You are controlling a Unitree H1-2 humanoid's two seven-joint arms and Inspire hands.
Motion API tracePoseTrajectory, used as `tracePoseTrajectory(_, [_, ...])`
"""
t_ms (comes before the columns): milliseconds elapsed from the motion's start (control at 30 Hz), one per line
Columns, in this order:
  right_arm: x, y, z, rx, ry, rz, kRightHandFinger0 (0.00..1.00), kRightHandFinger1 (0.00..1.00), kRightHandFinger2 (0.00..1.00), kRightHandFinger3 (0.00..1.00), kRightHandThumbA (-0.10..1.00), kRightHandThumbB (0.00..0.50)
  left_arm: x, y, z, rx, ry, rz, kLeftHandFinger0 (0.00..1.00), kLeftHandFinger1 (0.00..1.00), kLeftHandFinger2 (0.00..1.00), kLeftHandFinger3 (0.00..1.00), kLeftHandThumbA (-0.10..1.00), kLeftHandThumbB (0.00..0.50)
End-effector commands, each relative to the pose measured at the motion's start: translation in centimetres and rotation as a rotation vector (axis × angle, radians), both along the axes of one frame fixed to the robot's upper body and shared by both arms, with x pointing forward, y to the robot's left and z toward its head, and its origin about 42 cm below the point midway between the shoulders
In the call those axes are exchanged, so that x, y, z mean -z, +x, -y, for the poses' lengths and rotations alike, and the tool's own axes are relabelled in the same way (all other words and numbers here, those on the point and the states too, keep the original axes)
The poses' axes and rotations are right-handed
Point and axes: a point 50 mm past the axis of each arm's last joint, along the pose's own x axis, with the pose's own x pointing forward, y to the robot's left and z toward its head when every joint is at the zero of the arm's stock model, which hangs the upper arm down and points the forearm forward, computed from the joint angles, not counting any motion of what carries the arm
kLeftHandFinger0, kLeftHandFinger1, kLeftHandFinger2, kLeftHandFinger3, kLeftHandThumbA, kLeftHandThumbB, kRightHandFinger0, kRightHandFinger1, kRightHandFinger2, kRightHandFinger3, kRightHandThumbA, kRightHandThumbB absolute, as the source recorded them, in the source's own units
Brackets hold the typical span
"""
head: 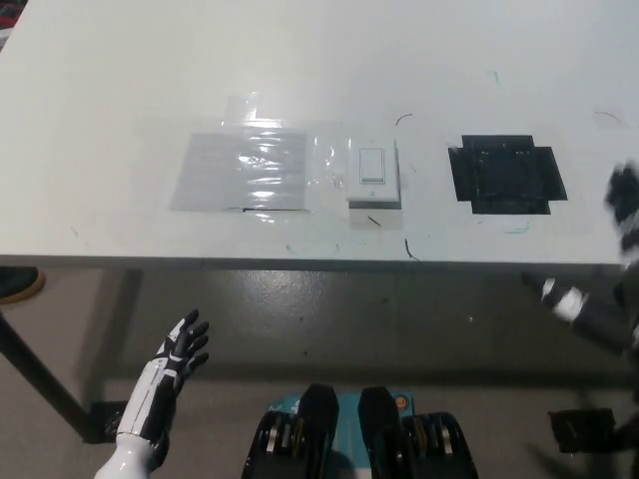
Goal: A white switch is kept at the centre of the table close to the robot and the robot uses its right hand to press it to turn it on
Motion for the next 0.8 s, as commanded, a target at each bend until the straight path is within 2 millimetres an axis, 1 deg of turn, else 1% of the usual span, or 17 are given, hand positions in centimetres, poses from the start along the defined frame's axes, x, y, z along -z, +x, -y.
tracePoseTrajectory(0, [-13.8, 3.4, 0.6, -0.003, -0.395, 0.054, 1.0, 1.0, 1.0, 1.0, 1.0, 0.292, -1.7, 0.7, 0.5, 0.021, -0.03, 0.072, 1.0, 1.0, 1.0, 1.0, 0.98, 0.0])
tracePoseTrajectory(33, [-14.4, 3.6, 0.6, 0.002, -0.421, 0.048, 1.0, 1.0, 1.0, 1.0, 1.0, 0.303, -1.7, 0.7, 0.5, 0.022, -0.031, 0.072, 1.0, 1.0, 1.0, 1.0, 0.98, 0.0])
tracePoseTrajectory(67, [-16.8, 5.2, -0.1, -0.023, -0.496, 0.037, 1.0, 1.0, 1.0, 1.0, 1.0, 0.331, -1.7, 0.7, 0.5, 0.023, -0.03, 0.073, 1.0, 1.0, 1.0, 1.0, 0.98, 0.0])
tracePoseTrajectory(133, [-18.8, 6.7, -0.9, -0.045, -0.588, 0.008, 1.0, 1.0, 1.0, 1.0, 1.0, 0.352, -1.6, 0.8, 0.5, 0.022, -0.028, 0.071, 1.0, 1.0, 1.0, 1.0, 0.99, 0.0])
tracePoseTrajectory(200, [-20.6, 8.5, -1.9, -0.096, -0.656, -0.004, 1.0, 1.0, 1.0, 1.0, 1.0, 0.324, -1.6, 0.8, 0.5, 0.019, -0.028, 0.067, 1.0, 1.0, 1.0, 1.0, 0.99, 0.0])
tracePoseTrajectory(233, [-21.8, 10.0, -3.0, -0.132, -0.69, -0.018, 1.0, 1.0, 1.0, 1.0, 1.0, 0.328, -1.7, 0.7, 0.5, 0.017, -0.026, 0.065, 1.0, 1.0, 1.0, 1.0, 0.99, 0.005])
tracePoseTrajectory(300, [-22.8, 11.5, -3.9, -0.169, -0.731, -0.03, 1.0, 1.0, 1.0, 1.0, 1.0, 0.332, -1.7, 0.7, 0.6, 0.018, -0.024, 0.063, 1.0, 1.0, 1.0, 1.0, 1.0, 0.0])
tracePoseTrajectory(333, [-23.3, 12.3, -4.4, -0.182, -0.761, -0.045, 1.0, 1.0, 1.0, 1.0, 1.0, 0.345, -1.7, 0.7, 0.6, 0.019, -0.024, 0.065, 1.0, 1.0, 1.0, 1.0, 1.0, 0.0])
tracePoseTrajectory(367, [-23.9, 13.3, -5.2, -0.207, -0.801, -0.066, 1.0, 1.0, 1.0, 1.0, 1.0, 0.331, -1.7, 0.7, 0.5, 0.02, -0.027, 0.067, 1.0, 1.0, 1.0, 1.0, 1.0, 0.0])
tracePoseTrajectory(433, [-24.6, 14.7, -6.2, -0.225, -0.849, -0.127, 1.0, 1.0, 1.0, 1.0, 1.0, 0.315, -1.7, 0.8, 0.4, 0.021, -0.03, 0.066, 1.0, 1.0, 1.0, 1.0, 1.0, 0.0])
tracePoseTrajectory(467, [-24.7, 14.9, -6.4, -0.226, -0.862, -0.139, 1.0, 1.0, 1.0, 1.0, 1.0, 0.315, -1.7, 0.8, 0.4, 0.021, -0.031, 0.065, 1.0, 1.0, 1.0, 1.0, 1.0, 0.0])
tracePoseTrajectory(533, [-25.0, 16.0, -7.6, -0.183, -0.94, -0.187, 1.0, 1.0, 1.0, 1.0, 1.0, 0.338, -1.9, 0.7, 0.4, 0.017, -0.022, 0.052, 1.0, 1.0, 1.0, 1.0, 1.0, 0.006])
tracePoseTrajectory(567, [-25.1, 16.2, -7.9, -0.182, -0.958, -0.193, 1.0, 1.0, 1.0, 1.0, 1.0, 0.322, -1.9, 0.7, 0.4, 0.014, -0.013, 0.052, 1.0, 1.0, 1.0, 1.0, 1.0, 0.012])
tracePoseTrajectory(633, [-25.4, 17.3, -9.0, -0.201, -0.985, -0.217, 1.0, 1.0, 1.0, 1.0, 1.0, 0.288, -2.0, 0.7, 0.4, 0.017, 0.0, 0.054, 1.0, 1.0, 1.0, 1.0, 0.95, 0.0])
tracePoseTrajectory(667, [-25.3, 17.9, -9.5, -0.21, -1.007, -0.218, 1.0, 1.0, 1.0, 1.0, 1.0, 0.265, -1.9, 0.7, 0.4, 0.017, -0.004, 0.054, 1.0, 1.0, 1.0, 1.0, 0.92, 0.005])
tracePoseTrajectory(700, [-25.2, 18.4, -10.0, -0.217, -1.027, -0.225, 1.0, 1.0, 1.0, 1.0, 1.0, 0.252, -1.8, 0.8, 0.4, 0.017, -0.008, 0.055, 1.0, 1.0, 1.0, 1.0, 0.92, 0.027])
tracePoseTrajectory(767, [-24.9, 19.3, -11.0, -0.222, -1.079, -0.245, 1.0, 1.0, 1.0, 1.0, 1.0, 0.265, -1.7, 0.8, 0.3, 0.021, -0.01, 0.058, 1.0, 1.0, 1.0, 1.0, 0.92, 0.056])
